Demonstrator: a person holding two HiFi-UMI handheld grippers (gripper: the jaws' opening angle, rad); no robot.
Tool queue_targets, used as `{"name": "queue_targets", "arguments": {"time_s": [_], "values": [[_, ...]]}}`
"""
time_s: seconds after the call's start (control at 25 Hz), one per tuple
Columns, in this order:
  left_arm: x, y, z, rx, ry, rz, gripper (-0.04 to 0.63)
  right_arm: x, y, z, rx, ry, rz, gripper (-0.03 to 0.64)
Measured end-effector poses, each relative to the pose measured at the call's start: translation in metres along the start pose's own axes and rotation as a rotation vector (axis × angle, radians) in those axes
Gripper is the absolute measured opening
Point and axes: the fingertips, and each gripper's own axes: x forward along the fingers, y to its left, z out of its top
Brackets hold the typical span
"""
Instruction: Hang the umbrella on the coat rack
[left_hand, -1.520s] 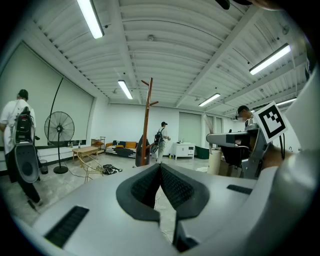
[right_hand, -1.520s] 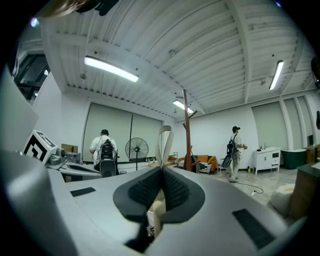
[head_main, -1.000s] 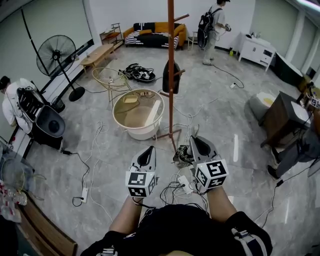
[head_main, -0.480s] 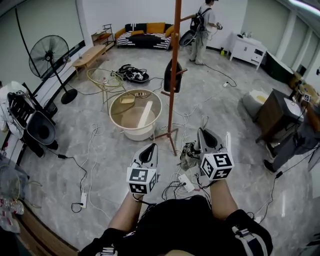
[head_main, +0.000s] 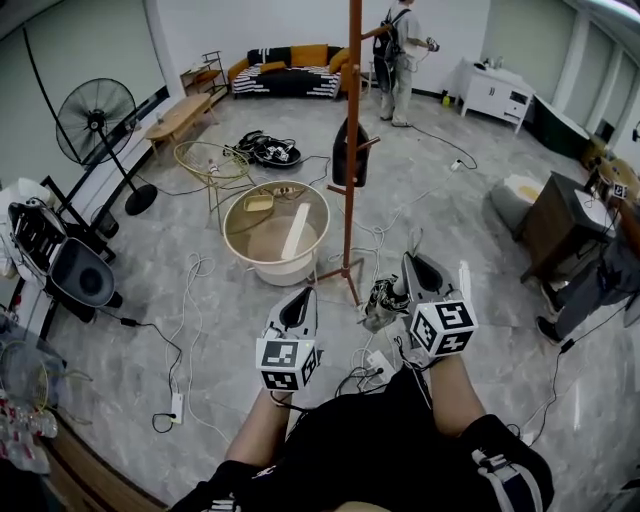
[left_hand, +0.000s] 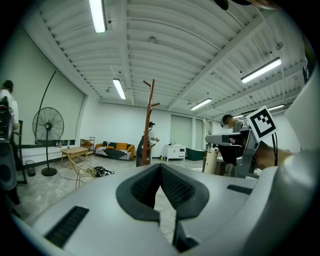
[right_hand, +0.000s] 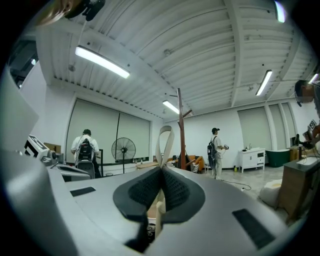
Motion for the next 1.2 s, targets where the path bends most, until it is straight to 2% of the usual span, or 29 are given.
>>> {"name": "queue_targets", "arguments": {"time_s": [0.2, 0.36, 0.56, 0.76, 0.88, 1.04, 1.2], "values": [[0.052, 0.008, -0.006, -0.003, 0.029, 0.07, 0.017, 0.05, -0.054, -0.008, 0.02, 0.003, 0.039, 0.015], [0.145, -0.003, -0.006, -0.003, 0.035, 0.138, 0.017, 0.112, -0.136, -0.017, 0.032, 0.002, 0.107, 0.015], [0.281, -0.023, -0.004, -0.03, 0.033, 0.252, 0.017, 0.188, -0.231, -0.026, -0.006, 0.003, 0.262, 0.015], [0.418, -0.051, 0.032, -0.042, 0.016, 0.329, 0.017, 0.277, -0.317, -0.015, -0.069, 0.026, 0.439, 0.015], [0.483, -0.06, 0.049, -0.052, 0.009, 0.386, 0.017, 0.328, -0.367, -0.004, -0.093, 0.023, 0.514, 0.015], [0.543, -0.059, 0.058, -0.074, 0.01, 0.458, 0.017, 0.385, -0.411, 0.001, -0.091, 0.024, 0.599, 0.015], [0.58, -0.057, 0.063, -0.072, 0.023, 0.528, 0.017, 0.442, -0.442, -0.006, -0.043, 0.05, 0.672, 0.015]]}}
